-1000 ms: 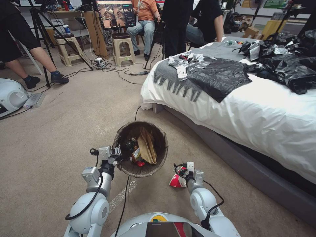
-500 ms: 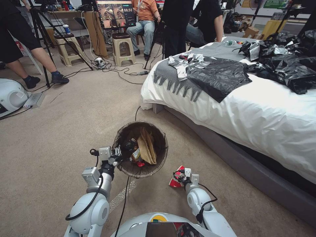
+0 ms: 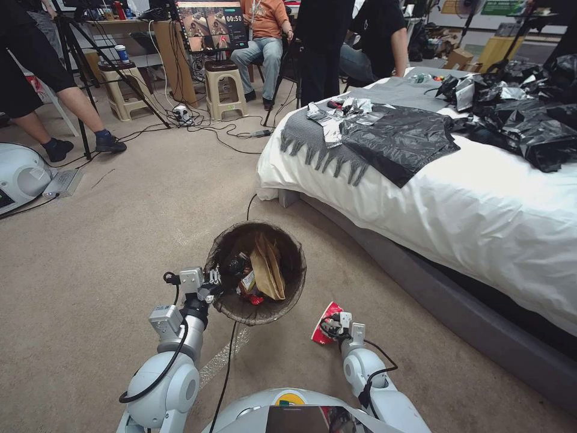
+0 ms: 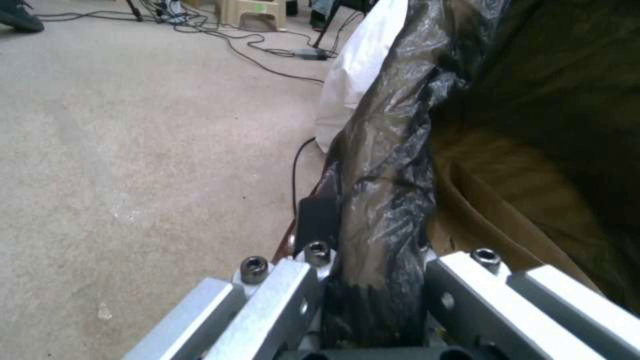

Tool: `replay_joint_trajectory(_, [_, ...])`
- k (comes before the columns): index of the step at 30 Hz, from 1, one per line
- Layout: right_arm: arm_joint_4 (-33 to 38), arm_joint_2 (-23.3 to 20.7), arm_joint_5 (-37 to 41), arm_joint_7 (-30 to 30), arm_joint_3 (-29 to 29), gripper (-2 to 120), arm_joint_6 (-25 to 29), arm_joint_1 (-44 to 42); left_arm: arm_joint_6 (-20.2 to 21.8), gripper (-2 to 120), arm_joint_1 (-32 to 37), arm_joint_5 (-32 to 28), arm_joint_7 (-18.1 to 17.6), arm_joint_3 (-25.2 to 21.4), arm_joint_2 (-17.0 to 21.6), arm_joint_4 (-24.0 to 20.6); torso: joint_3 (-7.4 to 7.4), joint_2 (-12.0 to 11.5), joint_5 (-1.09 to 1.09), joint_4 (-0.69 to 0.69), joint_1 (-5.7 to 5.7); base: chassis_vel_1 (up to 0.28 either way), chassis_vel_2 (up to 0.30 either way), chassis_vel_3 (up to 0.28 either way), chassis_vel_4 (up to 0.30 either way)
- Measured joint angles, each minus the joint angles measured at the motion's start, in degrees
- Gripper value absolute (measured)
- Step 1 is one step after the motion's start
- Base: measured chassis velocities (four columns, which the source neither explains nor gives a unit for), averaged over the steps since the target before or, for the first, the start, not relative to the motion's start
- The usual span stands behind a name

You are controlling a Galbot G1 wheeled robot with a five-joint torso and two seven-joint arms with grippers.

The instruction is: Pick up the trash bin, then pick up the garbage from the floor and place it into the trash bin.

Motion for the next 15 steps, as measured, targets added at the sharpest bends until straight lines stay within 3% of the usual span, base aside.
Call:
replay_joint_trajectory(2, [-0.09, 0.02, -0.06, 0.02, 0.07, 65, 0.24, -0.01, 0.01, 2, -0.02, -0.01, -0.01, -0.03, 0.00, 0.00, 0.00, 0.00, -0.01, -0.01, 0.00, 0.000, 0.000, 0.000, 0.000])
replay_joint_trajectory(4, [-0.09, 0.02, -0.06, 0.02, 0.07, 63, 0.26, 0.00, 0.01, 2, -0.02, -0.01, -0.01, -0.03, 0.00, 0.00, 0.00, 0.00, -0.01, -0.02, 0.00, 0.000, 0.000, 0.000, 0.000])
replay_joint_trajectory(5, [-0.10, 0.02, -0.07, 0.02, 0.08, 53, 0.28, 0.00, 0.01, 2, -0.02, -0.01, -0.01, -0.04, 0.00, 0.00, 0.00, 0.00, -0.01, -0.02, 0.00, 0.000, 0.000, 0.000, 0.000])
replay_joint_trajectory(7, [-0.10, 0.03, -0.07, 0.02, 0.08, 53, 0.29, 0.00, 0.01, 2, -0.03, -0.01, -0.01, -0.04, 0.00, 0.00, 0.00, 0.00, -0.01, -0.02, 0.00, 0.000, 0.000, 0.000, 0.000])
replay_joint_trajectory(8, [-0.12, 0.04, -0.08, 0.03, 0.08, 45, 0.33, 0.03, 0.02, 2, -0.03, -0.01, -0.02, -0.08, 0.00, 0.02, 0.00, 0.01, -0.01, -0.02, 0.00, 0.000, 0.000, 0.000, 0.000])
replay_joint_trajectory(15, [-0.47, 0.11, -0.39, 0.08, 0.12, 32, 0.77, 0.21, 0.02, 2, -0.03, -0.01, -0.04, -0.10, -0.11, 0.09, 0.00, 0.01, -0.02, -0.02, 0.00, 0.000, 0.000, 0.000, 0.000])
